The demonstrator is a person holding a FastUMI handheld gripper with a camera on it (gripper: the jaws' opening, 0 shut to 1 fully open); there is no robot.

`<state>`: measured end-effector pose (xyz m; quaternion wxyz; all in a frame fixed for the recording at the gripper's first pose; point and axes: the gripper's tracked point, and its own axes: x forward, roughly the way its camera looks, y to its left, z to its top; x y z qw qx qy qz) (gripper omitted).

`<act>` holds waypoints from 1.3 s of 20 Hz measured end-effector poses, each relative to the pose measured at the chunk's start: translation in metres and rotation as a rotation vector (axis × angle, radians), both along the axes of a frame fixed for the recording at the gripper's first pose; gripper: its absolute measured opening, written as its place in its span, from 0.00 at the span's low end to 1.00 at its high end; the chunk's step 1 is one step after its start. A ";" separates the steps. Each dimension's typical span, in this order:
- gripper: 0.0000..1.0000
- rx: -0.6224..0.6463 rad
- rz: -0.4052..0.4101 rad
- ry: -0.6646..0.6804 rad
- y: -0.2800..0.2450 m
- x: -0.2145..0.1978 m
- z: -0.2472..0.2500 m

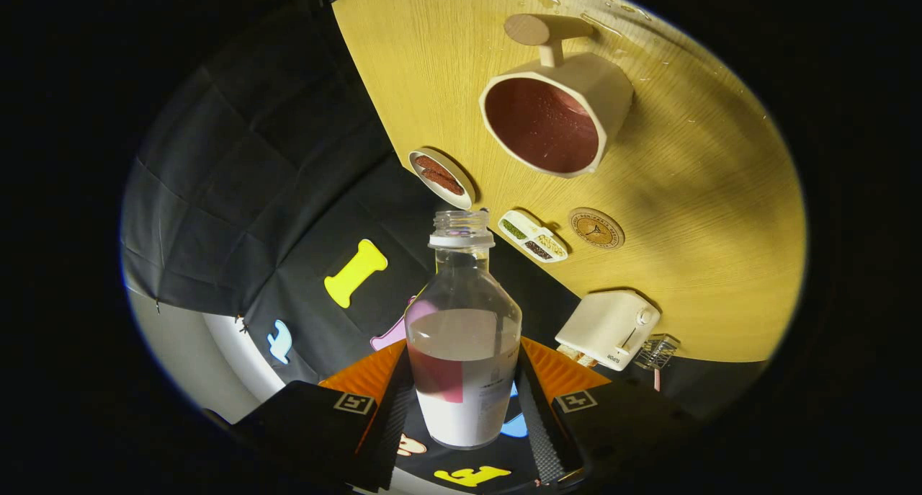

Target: Take the bottle from table, then pour the juice into the cup, finally place the bottle on the coaster

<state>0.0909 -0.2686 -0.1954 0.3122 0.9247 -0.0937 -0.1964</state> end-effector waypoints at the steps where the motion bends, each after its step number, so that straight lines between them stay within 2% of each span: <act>1: 0.76 0.001 0.000 -0.001 0.000 0.000 0.000; 8: 0.76 -0.022 0.008 0.018 0.000 -0.005 -0.003; 10: 0.76 -0.059 0.049 0.049 0.007 -0.005 -0.009; 13: 0.76 -0.179 0.131 0.110 0.019 -0.004 -0.015; 18: 0.76 -0.490 0.252 0.244 0.031 0.001 -0.027; 26: 0.75 -1.218 0.343 0.447 0.033 -0.006 0.023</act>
